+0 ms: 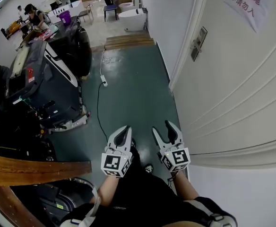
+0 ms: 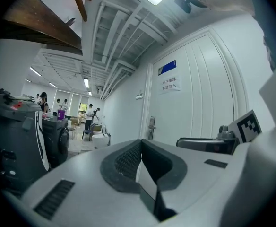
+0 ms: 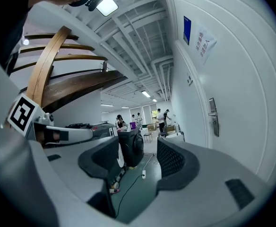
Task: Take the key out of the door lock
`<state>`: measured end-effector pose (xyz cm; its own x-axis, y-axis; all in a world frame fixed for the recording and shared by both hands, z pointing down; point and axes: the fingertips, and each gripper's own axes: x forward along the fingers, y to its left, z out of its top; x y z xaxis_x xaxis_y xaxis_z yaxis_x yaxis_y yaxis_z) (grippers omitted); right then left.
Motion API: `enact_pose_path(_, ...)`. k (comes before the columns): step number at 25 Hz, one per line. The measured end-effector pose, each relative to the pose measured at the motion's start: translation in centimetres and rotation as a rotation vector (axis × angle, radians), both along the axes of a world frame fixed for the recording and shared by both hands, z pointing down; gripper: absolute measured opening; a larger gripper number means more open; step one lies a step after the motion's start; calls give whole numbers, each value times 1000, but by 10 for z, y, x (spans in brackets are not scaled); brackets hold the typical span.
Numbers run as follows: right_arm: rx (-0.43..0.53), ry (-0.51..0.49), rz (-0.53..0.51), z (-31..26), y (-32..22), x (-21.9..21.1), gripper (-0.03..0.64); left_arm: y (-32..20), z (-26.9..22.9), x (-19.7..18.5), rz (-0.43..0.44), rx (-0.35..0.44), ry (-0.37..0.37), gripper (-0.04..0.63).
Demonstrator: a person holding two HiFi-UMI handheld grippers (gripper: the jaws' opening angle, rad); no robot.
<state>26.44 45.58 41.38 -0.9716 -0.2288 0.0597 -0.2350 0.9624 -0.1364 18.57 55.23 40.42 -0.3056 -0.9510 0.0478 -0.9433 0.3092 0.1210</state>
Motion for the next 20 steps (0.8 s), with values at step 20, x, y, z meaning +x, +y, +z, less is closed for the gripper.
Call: enact_pose_path(20, 10, 21, 9, -4, -109, -154, 252, -122, -3, -154, 26, 40, 20, 23)
